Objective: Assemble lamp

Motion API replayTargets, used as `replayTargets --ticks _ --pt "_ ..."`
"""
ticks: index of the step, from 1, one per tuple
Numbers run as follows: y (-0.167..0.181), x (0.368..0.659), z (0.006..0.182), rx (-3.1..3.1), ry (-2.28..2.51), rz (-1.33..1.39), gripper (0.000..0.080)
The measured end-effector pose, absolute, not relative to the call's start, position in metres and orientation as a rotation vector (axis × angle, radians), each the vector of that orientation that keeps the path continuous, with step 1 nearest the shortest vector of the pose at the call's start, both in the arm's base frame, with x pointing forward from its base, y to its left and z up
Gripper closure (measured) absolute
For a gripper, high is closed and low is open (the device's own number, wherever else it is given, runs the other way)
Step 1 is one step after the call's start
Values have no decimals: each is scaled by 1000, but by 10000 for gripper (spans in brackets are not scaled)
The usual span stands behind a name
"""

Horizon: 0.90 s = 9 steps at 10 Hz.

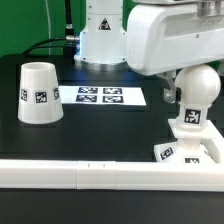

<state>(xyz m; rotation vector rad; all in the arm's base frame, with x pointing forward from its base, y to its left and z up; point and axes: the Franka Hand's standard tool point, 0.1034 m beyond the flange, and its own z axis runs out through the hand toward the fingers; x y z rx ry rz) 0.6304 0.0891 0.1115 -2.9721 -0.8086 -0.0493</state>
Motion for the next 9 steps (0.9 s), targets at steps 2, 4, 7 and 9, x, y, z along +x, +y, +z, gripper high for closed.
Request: replayTargets --ticks 2,4,7,9 --pt "88 631 112 -2922 -1023 -51 100" --pt "88 631 112 -2833 -1299 -46 100" --pt "90 630 111 -2645 -1708 -11 100" --pt "93 630 111 -2529 -1908 19 100"
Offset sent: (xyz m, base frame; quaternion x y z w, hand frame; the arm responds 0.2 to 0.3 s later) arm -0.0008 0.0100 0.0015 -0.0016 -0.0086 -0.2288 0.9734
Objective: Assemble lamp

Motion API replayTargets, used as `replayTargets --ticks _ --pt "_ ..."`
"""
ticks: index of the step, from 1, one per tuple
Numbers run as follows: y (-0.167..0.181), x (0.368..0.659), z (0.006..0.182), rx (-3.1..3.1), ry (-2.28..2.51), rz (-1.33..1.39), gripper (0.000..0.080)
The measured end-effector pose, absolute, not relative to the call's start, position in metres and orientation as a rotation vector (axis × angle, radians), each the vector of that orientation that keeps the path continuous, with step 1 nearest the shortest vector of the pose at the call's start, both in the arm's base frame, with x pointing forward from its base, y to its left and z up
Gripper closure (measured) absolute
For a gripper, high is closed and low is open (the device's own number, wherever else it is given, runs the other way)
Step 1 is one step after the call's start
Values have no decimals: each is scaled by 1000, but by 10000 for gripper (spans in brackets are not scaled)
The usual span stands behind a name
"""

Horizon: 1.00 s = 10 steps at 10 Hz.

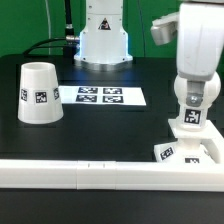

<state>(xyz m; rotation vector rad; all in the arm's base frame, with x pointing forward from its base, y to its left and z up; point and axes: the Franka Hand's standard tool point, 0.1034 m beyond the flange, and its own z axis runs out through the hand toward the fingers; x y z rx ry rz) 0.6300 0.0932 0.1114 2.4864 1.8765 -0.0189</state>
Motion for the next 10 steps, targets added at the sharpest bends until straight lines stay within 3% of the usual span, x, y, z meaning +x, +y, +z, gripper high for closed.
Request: replayTargets --ticks 9,10 --pt "95 629 110 1987 2367 -62 100" --pt "95 630 110 1954 2391 -56 217"
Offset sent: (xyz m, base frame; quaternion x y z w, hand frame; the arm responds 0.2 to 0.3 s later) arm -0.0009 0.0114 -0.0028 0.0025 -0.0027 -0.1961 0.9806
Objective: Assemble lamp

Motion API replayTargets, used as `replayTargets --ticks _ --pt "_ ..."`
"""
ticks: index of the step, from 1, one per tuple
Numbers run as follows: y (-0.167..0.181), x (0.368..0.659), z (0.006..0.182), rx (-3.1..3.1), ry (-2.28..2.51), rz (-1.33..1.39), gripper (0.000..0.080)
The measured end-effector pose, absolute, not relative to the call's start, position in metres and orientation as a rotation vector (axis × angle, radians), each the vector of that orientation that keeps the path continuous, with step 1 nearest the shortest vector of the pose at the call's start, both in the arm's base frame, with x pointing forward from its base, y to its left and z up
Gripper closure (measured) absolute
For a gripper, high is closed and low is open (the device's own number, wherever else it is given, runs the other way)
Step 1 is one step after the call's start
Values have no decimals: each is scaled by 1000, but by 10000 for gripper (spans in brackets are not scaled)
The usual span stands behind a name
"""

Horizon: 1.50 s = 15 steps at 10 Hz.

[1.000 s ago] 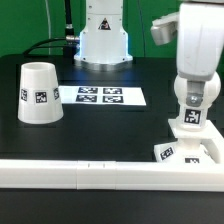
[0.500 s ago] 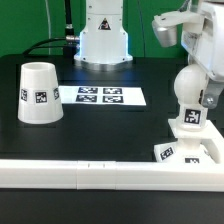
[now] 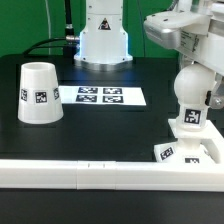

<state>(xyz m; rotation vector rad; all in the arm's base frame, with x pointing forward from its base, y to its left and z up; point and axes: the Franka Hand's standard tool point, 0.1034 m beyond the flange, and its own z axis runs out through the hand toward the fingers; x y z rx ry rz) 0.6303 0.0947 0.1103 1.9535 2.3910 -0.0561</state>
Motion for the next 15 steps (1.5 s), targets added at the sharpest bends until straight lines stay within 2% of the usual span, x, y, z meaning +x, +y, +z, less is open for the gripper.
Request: replayTargets --ticks 6,11,15 --pt "92 631 110 1984 2363 -58 225" --pt "90 629 110 2605 1694 -55 223" --pt "90 629 110 2802 1348 -43 223"
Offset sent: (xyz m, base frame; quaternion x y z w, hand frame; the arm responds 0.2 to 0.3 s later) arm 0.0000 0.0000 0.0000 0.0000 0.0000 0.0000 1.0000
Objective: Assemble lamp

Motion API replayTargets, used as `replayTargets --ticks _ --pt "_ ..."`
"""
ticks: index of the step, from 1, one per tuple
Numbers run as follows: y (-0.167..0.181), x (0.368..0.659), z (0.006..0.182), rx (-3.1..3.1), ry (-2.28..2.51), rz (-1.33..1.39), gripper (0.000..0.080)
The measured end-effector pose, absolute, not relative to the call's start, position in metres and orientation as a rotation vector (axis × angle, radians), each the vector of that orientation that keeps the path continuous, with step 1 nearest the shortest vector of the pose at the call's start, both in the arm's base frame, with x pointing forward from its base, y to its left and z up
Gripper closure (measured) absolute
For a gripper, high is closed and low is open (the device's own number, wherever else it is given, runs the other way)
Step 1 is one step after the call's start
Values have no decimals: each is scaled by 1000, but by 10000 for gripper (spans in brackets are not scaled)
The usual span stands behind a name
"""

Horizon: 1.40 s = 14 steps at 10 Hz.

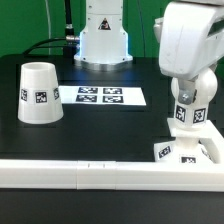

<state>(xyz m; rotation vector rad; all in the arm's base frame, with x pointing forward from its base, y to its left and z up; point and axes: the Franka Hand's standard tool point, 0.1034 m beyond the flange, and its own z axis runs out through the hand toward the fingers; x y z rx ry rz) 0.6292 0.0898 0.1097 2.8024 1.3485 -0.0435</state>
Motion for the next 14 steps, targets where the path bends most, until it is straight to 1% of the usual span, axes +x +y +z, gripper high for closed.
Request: replayTargets --ticks 3,9,14 --pt "90 629 110 2907 1099 -39 222" --pt "89 626 110 3150 162 -52 222" --pt "88 626 109 3132 -353 -55 222"
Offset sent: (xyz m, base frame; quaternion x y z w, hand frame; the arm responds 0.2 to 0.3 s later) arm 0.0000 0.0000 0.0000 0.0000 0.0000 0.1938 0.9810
